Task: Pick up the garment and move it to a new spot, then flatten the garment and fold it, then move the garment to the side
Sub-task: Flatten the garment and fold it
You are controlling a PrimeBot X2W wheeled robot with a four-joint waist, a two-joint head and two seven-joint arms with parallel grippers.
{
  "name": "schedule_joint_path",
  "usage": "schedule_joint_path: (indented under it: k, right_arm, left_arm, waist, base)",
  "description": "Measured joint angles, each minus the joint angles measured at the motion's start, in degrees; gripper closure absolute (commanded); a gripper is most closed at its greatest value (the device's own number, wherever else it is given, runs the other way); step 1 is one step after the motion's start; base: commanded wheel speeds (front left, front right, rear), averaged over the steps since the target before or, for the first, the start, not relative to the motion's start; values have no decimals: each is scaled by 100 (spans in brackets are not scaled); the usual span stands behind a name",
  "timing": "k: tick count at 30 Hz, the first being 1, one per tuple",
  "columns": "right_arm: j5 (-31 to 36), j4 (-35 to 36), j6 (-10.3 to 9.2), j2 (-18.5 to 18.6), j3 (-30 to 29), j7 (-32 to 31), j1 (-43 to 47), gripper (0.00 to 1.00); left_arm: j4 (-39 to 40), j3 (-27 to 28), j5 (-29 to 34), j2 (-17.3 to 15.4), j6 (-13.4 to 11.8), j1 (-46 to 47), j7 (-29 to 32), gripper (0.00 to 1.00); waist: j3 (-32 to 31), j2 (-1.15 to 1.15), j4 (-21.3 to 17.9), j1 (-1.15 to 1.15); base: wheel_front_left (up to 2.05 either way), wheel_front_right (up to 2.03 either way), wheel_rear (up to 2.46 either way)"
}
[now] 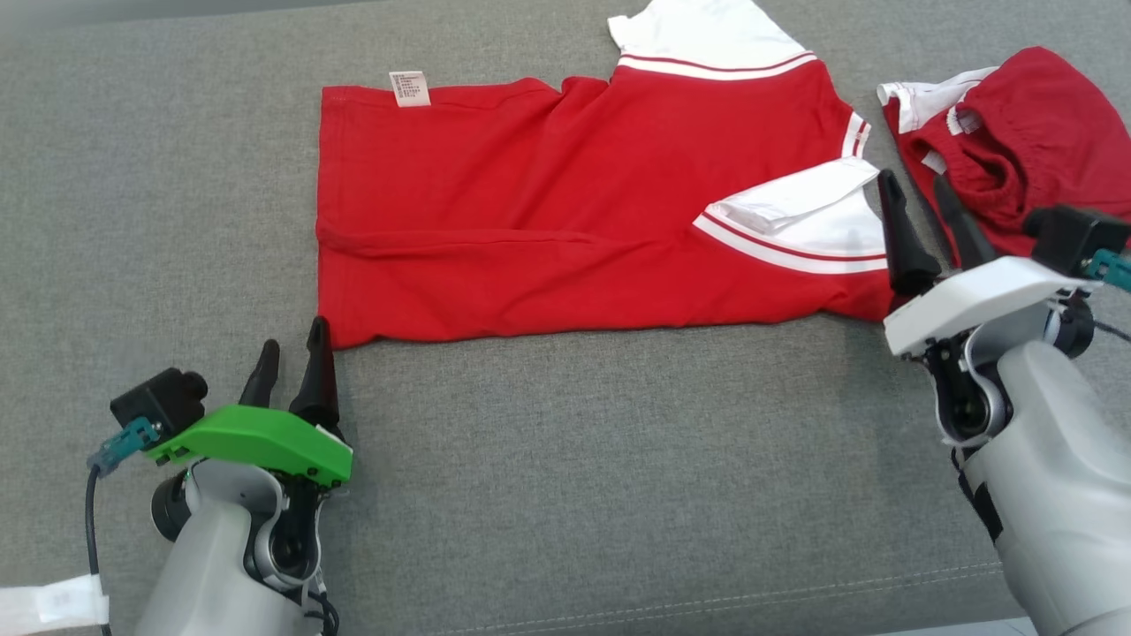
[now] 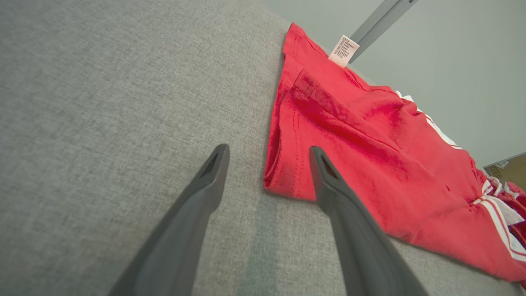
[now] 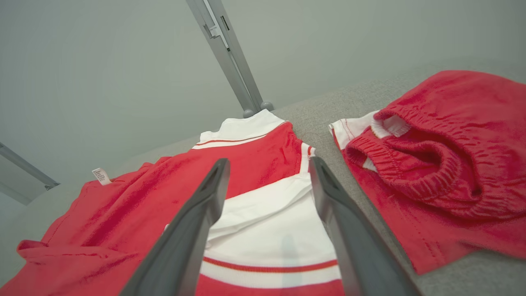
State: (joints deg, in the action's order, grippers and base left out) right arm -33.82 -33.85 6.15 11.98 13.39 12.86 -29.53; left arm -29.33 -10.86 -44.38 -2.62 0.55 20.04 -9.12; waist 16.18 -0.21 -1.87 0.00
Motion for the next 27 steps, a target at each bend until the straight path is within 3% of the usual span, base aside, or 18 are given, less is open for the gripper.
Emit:
schedule_joint_path:
  k: [11, 27]
  right_arm:
    - [-560, 81, 37, -556, -176, 80, 1107, 0]
    - [-915, -328, 40, -665, -188, 13, 1291, 0]
  left_arm:
    - [82, -22, -682, 23, 146, -648, 204, 0]
    - [240, -256, -1203, 32, 96, -575, 381, 0]
  waist:
    - [-296, 0, -216, 0]
    - [-265, 0, -251, 0]
  base:
    - [0, 0, 0]
    - [0, 0, 0]
